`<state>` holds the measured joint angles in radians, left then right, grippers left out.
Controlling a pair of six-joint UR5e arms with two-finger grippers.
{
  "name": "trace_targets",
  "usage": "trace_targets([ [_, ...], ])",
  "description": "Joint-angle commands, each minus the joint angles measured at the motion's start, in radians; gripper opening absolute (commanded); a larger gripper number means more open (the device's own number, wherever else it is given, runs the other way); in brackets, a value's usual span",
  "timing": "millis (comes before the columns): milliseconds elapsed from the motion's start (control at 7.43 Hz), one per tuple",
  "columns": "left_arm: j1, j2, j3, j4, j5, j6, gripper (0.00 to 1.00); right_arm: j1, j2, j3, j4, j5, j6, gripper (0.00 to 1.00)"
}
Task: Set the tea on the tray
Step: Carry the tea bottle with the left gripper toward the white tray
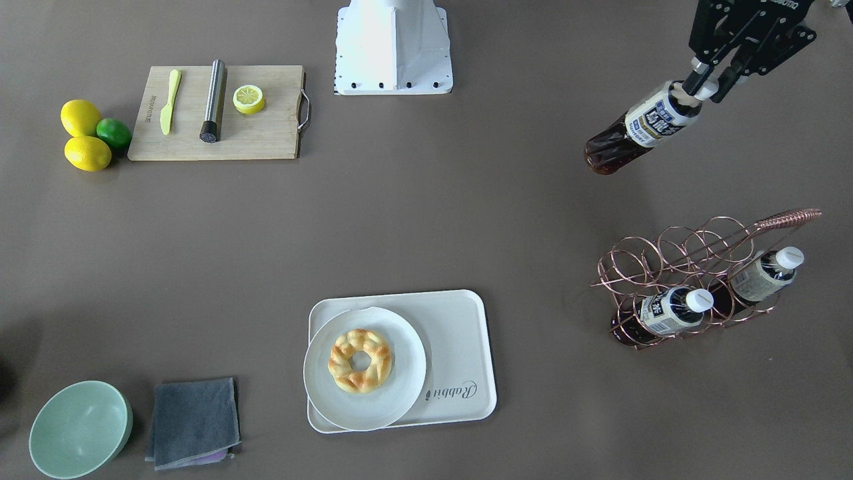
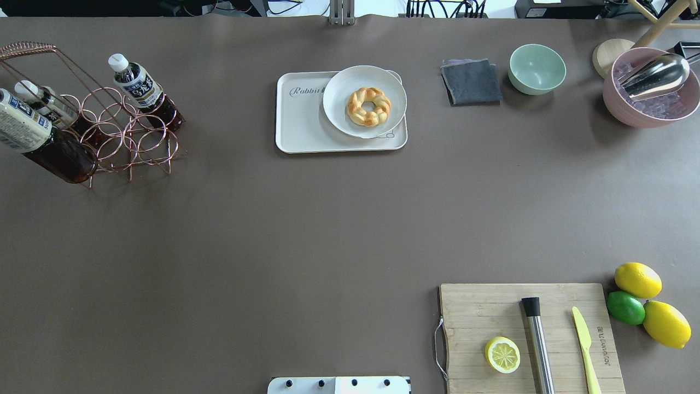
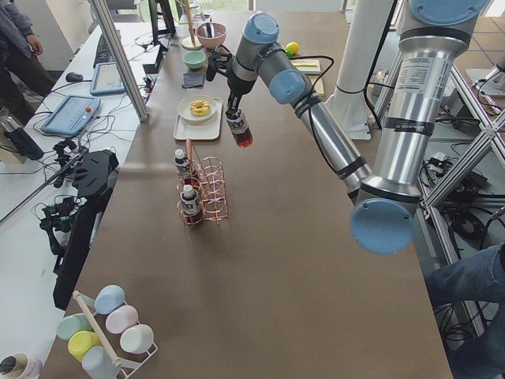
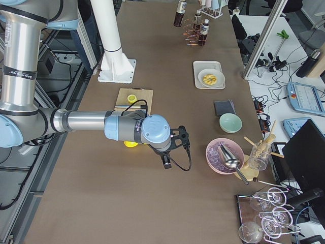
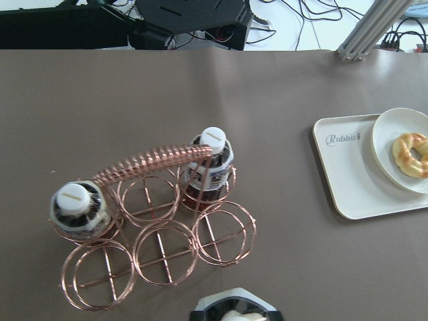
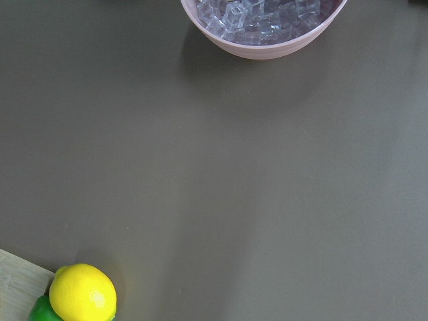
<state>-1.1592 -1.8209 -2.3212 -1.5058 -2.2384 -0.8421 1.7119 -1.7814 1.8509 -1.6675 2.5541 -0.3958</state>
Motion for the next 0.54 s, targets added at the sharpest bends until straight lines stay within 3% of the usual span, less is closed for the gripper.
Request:
trace_targets([
  [0, 0.242, -0.293, -0.003, 0.331, 0.231, -0.142, 0.0, 0.0, -0.001, 0.001, 0.002, 0.0, 0.0, 1.0],
  [404, 0.496, -0.464, 0.087, 0.378, 0.428, -0.387, 0.0, -0.001, 0.008, -0.001, 0.003, -0.002, 0.002, 1.0],
])
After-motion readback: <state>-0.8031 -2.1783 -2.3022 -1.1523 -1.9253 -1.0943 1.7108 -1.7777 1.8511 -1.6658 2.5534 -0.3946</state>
